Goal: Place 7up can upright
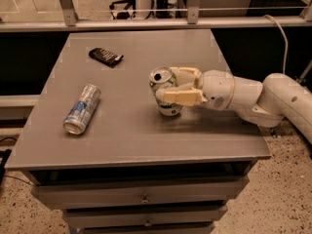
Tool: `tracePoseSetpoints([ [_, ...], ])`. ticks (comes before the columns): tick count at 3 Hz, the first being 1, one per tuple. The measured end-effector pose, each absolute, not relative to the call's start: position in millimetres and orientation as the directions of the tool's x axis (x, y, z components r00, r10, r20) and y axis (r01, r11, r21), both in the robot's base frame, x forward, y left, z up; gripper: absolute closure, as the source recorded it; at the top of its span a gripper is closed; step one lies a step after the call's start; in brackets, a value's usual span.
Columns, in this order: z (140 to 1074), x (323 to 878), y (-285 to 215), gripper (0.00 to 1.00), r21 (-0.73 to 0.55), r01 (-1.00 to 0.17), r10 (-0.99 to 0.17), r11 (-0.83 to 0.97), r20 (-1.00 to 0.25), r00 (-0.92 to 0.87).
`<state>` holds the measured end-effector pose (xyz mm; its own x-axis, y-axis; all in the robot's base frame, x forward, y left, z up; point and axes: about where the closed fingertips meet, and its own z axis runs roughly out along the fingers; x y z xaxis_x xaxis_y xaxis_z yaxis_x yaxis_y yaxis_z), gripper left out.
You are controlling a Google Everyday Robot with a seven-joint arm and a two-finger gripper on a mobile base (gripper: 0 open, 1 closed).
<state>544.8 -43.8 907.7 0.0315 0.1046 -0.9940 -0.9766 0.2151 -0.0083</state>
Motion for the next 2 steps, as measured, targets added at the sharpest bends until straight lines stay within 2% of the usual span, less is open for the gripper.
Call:
tracePoseSetpoints([
  [2,890.4,542.1,-57.3,0.36,0.018,-0.974,0.069,0.224,-0.998,-0.003],
])
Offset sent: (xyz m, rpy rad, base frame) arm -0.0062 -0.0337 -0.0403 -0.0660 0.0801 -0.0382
